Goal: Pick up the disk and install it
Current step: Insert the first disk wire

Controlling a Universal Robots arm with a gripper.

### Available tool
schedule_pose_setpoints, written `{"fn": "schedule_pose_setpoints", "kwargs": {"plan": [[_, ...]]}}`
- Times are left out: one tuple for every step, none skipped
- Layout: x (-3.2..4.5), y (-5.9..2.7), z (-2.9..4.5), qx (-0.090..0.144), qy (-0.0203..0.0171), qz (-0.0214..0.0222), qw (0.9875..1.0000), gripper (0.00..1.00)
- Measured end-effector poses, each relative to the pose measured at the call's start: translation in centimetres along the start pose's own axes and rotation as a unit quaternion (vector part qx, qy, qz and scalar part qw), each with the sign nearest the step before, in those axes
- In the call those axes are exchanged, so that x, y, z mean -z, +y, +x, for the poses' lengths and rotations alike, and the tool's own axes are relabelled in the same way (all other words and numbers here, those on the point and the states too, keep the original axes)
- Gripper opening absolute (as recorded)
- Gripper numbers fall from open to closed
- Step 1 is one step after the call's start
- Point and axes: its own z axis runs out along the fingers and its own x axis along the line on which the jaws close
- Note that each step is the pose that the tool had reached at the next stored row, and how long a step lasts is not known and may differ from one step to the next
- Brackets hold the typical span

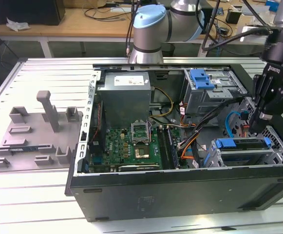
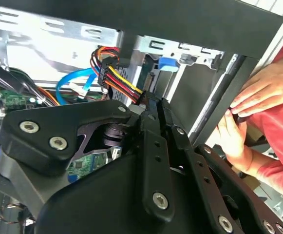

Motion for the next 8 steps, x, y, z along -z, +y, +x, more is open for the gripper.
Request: {"fn": "schedule_pose_setpoints", "kwargs": {"plan": [[-0.03,0.03,0.08,0.002,-0.0020,0.0004,1.0000,0.17],[-0.06,0.06,0.14,0.005,-0.0045,0.0009,1.0000,0.17],[-0.08,0.09,0.20,0.008,-0.0067,0.0013,0.9999,0.17],[-0.11,0.11,0.25,0.010,-0.0088,0.0016,0.9999,0.17],[-0.13,0.13,0.30,0.013,-0.0107,0.0020,0.9999,0.17],[-0.16,0.17,0.39,0.019,-0.0147,0.0031,0.9997,0.17],[-0.18,0.19,0.43,0.021,-0.0165,0.0037,0.9996,0.17],[-0.19,0.20,0.48,0.024,-0.0183,0.0044,0.9995,0.17]]}}
